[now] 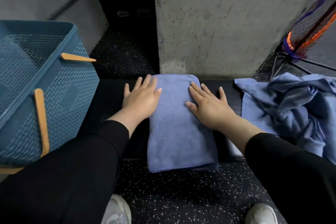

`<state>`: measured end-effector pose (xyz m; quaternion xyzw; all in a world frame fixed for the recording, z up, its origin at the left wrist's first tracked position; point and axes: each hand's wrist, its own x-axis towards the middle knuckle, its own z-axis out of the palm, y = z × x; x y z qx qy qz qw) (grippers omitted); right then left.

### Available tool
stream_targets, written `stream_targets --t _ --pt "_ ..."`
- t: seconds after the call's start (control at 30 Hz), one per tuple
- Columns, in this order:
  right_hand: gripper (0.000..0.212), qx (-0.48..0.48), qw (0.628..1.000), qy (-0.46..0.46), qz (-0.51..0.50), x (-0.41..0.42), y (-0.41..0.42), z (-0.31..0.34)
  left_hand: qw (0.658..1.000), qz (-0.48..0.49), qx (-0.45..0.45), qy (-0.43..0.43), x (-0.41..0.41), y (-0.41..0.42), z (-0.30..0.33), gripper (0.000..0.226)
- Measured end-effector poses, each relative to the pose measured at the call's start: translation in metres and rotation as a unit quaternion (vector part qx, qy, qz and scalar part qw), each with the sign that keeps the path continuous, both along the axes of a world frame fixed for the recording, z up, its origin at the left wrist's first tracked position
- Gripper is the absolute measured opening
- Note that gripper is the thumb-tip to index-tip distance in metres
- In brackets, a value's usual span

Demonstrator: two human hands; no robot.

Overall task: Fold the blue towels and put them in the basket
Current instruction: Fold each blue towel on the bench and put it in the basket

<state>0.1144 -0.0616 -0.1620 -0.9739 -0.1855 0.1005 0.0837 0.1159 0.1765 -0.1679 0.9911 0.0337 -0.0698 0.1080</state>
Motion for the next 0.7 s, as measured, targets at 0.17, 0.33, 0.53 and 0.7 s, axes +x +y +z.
stream_targets --t 0.17,0.33,0.53,0.7 --pt "0.059 0.016 1.000 -0.008 0.009 -0.001 -0.008 0.008 1.000 0.012 0.013 -0.014 -0.006 0.017 0.007 0.058" --pt "0.025 0.105 0.974 -0.133 0.150 -0.031 -0.020 0.014 0.987 -0.130 -0.030 -0.085 -0.041 0.010 0.021 0.049" --pt "0.045 0.087 0.959 -0.111 0.246 -0.089 -0.047 0.011 0.957 -0.281 0.032 -0.069 -0.115 0.006 0.014 0.062" --pt "0.077 -0.018 0.961 -0.085 0.263 -0.116 -0.067 0.004 0.945 -0.294 0.067 -0.126 -0.155 0.005 0.020 0.075"
